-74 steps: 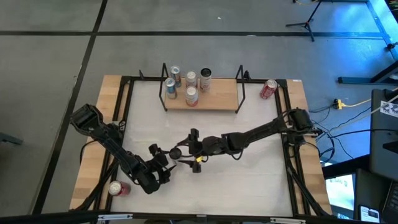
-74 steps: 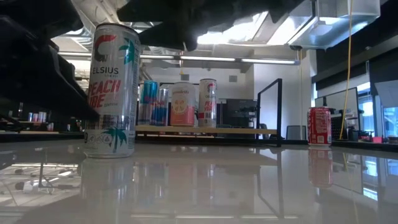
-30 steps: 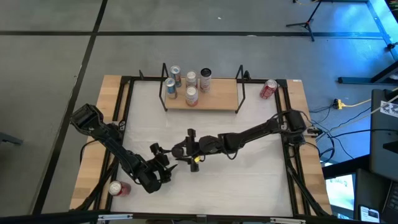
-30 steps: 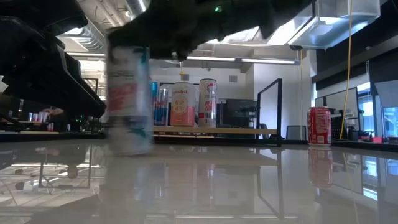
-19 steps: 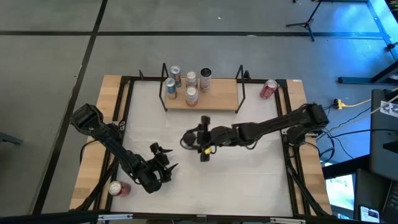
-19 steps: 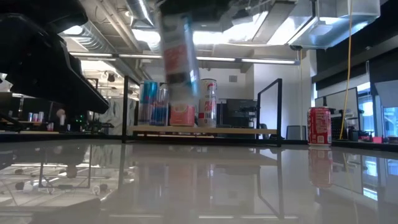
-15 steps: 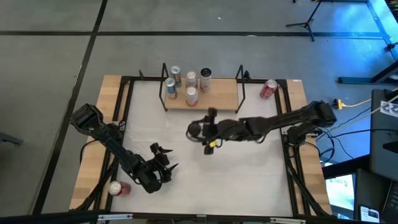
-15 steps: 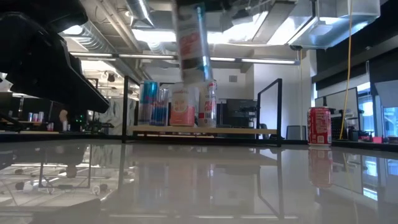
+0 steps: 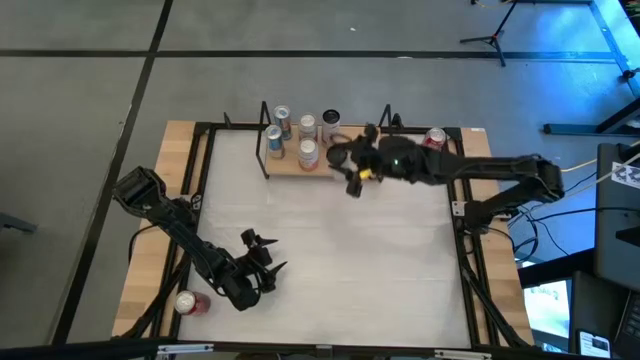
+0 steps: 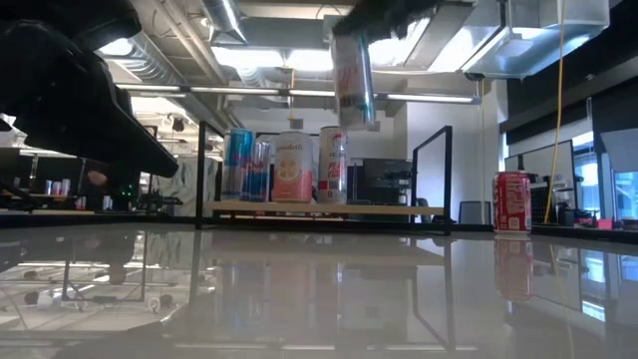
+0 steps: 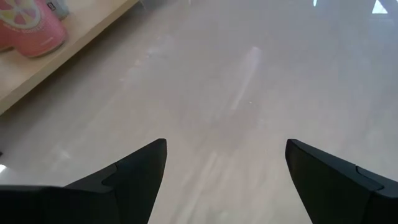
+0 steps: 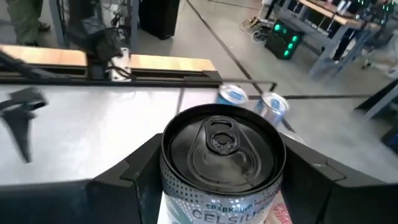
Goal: Place canned beverage on shelf
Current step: Put the white and pink soda can aligned with the other white pink soda can on the shelf
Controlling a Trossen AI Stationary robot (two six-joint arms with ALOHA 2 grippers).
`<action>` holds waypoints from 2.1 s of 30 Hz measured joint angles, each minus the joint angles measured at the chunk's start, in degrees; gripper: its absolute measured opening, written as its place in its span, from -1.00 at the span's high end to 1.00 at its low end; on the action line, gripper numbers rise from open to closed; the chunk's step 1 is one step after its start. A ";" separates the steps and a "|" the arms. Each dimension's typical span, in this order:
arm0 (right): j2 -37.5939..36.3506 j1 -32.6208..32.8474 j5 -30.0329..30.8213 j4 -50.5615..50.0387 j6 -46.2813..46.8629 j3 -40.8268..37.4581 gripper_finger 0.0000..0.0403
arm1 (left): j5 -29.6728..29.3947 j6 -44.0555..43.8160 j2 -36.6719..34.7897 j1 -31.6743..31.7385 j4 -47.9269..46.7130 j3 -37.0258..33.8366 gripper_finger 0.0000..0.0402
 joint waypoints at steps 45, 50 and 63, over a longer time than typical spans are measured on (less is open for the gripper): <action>13.32 -18.53 -19.18 27.65 2.47 -12.12 -0.24 | -2.46 1.04 0.00 0.00 0.06 -0.04 -0.59; 14.98 -18.50 -19.29 29.49 2.37 -12.12 -0.22 | -2.48 1.06 0.00 -0.01 0.03 -0.04 -0.59; 15.31 -18.51 -17.52 29.47 0.99 -12.08 -0.47 | -2.49 1.06 0.02 -0.02 -0.14 -0.04 -0.59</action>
